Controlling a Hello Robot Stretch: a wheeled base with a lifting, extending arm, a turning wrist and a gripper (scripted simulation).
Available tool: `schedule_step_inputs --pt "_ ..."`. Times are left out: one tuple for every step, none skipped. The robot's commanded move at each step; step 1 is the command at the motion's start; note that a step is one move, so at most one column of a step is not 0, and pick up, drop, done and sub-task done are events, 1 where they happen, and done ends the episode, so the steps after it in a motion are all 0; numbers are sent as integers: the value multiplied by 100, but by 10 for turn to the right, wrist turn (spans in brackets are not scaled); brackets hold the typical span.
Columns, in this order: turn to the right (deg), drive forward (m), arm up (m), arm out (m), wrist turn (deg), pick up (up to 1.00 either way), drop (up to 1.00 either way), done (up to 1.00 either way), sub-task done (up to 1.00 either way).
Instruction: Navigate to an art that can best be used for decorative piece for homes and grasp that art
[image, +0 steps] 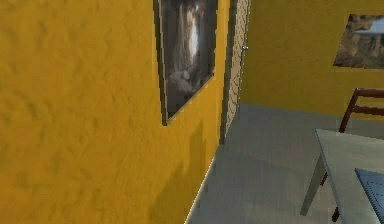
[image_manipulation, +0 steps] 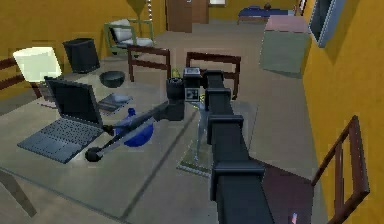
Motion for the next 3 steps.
schedule_step_inputs --pt "0 0 0 0 450 0 0 0 0" --pt "0 0 0 0 450 0 0 0 0" --pt "0 0 0 0 450 0 0 0 0"
